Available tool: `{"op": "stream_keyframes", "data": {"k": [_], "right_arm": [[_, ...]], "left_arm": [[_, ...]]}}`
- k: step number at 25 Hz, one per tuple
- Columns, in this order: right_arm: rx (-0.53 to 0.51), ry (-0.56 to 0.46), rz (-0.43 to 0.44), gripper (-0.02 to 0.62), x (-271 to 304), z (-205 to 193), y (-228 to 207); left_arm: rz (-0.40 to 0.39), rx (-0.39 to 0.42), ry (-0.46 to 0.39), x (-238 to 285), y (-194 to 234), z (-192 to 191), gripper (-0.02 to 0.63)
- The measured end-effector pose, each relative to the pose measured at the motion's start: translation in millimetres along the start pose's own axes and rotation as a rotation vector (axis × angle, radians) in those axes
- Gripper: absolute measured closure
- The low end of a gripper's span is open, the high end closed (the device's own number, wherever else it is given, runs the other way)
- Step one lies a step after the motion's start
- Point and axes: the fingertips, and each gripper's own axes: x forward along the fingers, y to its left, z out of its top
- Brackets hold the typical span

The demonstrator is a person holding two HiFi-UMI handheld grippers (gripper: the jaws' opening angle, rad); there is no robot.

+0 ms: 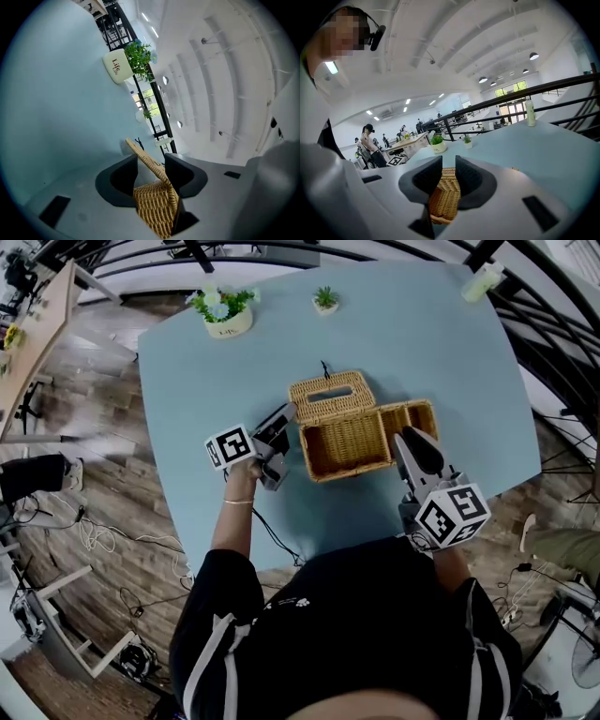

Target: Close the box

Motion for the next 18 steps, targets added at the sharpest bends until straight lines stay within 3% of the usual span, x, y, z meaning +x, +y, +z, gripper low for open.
{"op": "stream_keyframes", "data": {"k": [3, 9, 18], "right_arm": [[0.007, 0.001, -0.018, 0.509, 1.5, 0.3, -3.1], [0.017, 0.0, -0.044, 0.509, -1.9, -1.3, -0.7], [0.031, 0.004, -0.068, 0.509, -2.5, -4.1, -2.0]], "left_arm": [[-0.007, -0.066, -0.029, 5.5, 8.6, 7.0, 0.445], [-0.01, -0.118, -0.03, 11.8, 23.0, 7.2, 0.446], [-0.014, -0.103, -0.065, 17.5, 22.4, 15.4, 0.476]]}}
